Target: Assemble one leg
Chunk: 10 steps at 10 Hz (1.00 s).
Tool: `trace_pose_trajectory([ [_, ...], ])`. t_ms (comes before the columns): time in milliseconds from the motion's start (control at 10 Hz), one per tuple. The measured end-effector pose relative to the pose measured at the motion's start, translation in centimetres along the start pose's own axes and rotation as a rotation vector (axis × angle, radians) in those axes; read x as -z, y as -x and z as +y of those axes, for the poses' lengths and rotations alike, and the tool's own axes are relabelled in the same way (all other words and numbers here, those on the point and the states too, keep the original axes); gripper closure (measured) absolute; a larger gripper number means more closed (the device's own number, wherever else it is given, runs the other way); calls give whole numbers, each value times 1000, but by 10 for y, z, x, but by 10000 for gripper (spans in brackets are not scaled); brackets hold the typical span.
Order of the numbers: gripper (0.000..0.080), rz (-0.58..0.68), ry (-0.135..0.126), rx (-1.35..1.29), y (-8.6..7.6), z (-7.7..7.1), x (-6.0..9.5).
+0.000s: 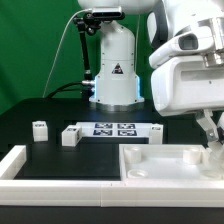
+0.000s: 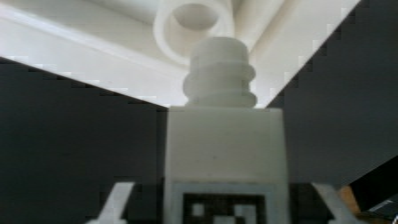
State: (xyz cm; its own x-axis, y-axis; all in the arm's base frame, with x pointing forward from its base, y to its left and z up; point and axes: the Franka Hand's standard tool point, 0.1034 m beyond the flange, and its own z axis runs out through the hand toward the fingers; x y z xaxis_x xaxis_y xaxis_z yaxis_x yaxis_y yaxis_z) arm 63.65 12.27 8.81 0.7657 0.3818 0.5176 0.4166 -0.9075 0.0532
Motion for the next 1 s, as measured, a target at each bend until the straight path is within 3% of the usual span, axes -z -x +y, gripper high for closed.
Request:
trace_pose_trajectory([
  [100,511,-4,-1,-1,3,0,-1],
  [300,511,52,25,-1,3,6,-2],
  [1000,511,40,20,-6,18,2,-11],
])
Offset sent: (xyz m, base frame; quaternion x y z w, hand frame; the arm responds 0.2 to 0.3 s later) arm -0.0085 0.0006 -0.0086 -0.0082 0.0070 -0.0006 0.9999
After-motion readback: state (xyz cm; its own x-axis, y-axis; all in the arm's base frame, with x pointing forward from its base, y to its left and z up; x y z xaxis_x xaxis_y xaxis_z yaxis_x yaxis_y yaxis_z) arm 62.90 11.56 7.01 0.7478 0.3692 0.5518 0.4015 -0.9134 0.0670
